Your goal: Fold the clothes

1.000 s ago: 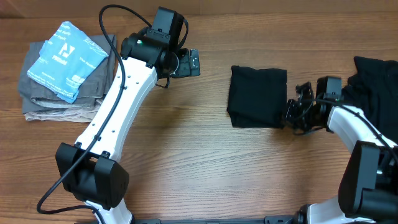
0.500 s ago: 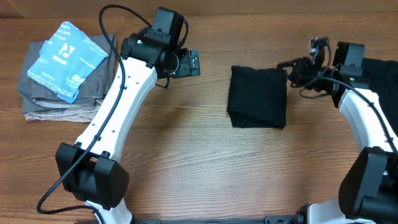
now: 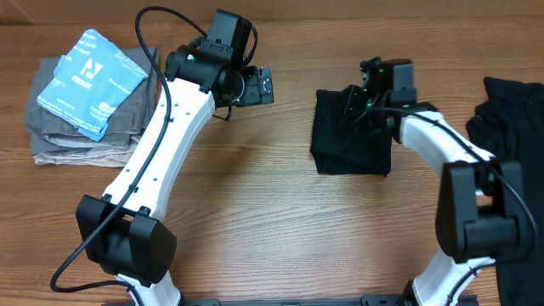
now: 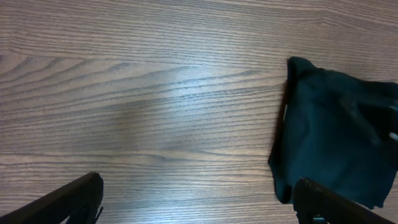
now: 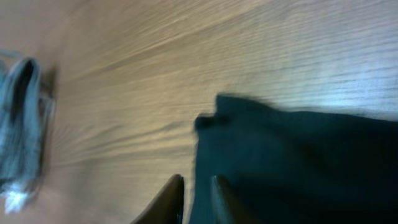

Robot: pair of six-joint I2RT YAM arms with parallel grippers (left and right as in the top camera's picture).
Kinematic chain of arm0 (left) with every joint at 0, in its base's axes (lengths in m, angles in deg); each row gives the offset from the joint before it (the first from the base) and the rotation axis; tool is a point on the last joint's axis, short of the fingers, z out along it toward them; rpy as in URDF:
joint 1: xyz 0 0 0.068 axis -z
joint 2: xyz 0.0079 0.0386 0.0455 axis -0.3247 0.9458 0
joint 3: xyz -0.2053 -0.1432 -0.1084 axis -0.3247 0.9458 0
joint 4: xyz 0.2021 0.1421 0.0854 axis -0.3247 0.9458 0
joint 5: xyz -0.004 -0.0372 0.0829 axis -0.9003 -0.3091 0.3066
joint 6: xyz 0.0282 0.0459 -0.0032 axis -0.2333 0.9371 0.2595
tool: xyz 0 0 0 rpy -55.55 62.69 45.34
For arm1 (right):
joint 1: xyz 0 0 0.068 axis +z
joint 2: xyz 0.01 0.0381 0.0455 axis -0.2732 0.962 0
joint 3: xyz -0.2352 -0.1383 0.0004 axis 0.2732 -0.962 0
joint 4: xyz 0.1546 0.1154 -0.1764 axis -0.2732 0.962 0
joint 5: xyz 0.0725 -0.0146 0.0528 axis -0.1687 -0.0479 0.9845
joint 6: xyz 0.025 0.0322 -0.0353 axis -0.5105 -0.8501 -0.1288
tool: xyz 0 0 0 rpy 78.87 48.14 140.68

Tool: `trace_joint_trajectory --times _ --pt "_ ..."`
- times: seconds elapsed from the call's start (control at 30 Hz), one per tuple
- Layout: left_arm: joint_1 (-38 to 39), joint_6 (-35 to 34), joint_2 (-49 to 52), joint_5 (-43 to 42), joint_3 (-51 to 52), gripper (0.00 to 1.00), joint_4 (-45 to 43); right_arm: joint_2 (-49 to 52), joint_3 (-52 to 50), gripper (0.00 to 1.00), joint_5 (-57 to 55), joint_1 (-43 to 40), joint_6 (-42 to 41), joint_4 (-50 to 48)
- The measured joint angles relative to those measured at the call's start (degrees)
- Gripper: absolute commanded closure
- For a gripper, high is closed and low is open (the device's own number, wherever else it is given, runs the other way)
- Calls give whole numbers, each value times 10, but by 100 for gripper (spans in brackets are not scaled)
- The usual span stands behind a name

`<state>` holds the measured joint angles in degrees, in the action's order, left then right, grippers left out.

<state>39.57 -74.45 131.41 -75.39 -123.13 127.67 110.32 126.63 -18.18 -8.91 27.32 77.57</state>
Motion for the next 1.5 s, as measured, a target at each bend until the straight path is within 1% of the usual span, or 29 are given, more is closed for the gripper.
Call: trace_joint_trajectory --times 0.13,0.17,0.2,0.3,0.4,0.5,0.57,0.6,0.73,0.77,0.83,0.93,0.97,1.07,1.2,1.37,1.5 --pt "0 0 0 0 0 0 0 37 0 72 -46 12 -3 -49" --pt "0 0 0 0 0 0 0 47 0 71 -54 13 -3 -66" --pt "0 0 0 0 0 0 0 54 0 69 -57 13 -3 -77" --pt "0 0 0 0 0 0 0 66 0 67 -65 13 -3 -105" --pt "0 0 0 0 0 0 0 66 3 64 -62 12 -3 -121" --pt "0 0 0 0 0 0 0 65 17 56 -28 5 -3 -114" --pt "0 0 0 0 0 0 0 61 31 53 -2 -3 -2 -95" --pt "0 0 0 0 0 0 0 56 37 47 7 -8 -3 -83" --pt "0 0 0 0 0 0 0 -8 56 44 35 -48 -3 -2" --pt "0 0 0 0 0 0 0 -24 58 41 39 -59 -3 14" --pt "0 0 0 0 0 0 0 -66 66 28 45 -94 -7 55" --pt "0 0 0 0 0 0 0 -105 75 4 52 -151 -7 115" --pt "0 0 0 0 0 0 0 -111 77 0 52 -171 -6 136" --pt "0 0 0 0 0 0 0 -113 79 0 52 -238 -3 203" --pt "0 0 0 0 0 0 0 -112 77 0 51 -294 -3 268" --pt "0 0 0 0 0 0 0 -112 77 0 51 -343 -3 274" --pt "0 0 0 0 0 0 0 -112 77 0 51 -356 -3 274"
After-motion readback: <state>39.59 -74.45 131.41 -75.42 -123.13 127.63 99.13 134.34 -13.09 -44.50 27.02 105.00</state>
